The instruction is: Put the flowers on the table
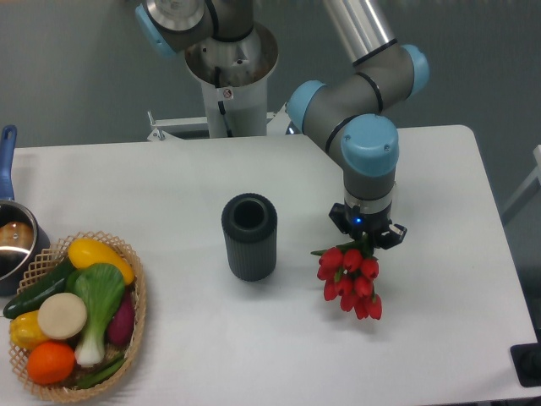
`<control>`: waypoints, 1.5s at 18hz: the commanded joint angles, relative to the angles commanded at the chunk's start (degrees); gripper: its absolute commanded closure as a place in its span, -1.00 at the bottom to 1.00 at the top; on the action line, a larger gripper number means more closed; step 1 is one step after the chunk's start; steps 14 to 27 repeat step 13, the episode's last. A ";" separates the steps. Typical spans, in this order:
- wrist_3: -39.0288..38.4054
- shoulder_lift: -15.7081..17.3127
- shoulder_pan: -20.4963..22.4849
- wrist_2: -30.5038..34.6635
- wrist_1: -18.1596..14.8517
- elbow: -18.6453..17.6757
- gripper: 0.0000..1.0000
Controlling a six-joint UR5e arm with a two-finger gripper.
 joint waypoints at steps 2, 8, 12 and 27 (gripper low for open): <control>0.44 0.35 0.09 0.00 0.00 0.09 -1.00; 0.44 0.79 1.32 -0.09 0.09 -0.26 -1.00; 0.96 1.32 3.34 -0.18 1.41 0.09 -1.00; 0.97 1.32 3.86 -0.26 1.49 0.18 -1.00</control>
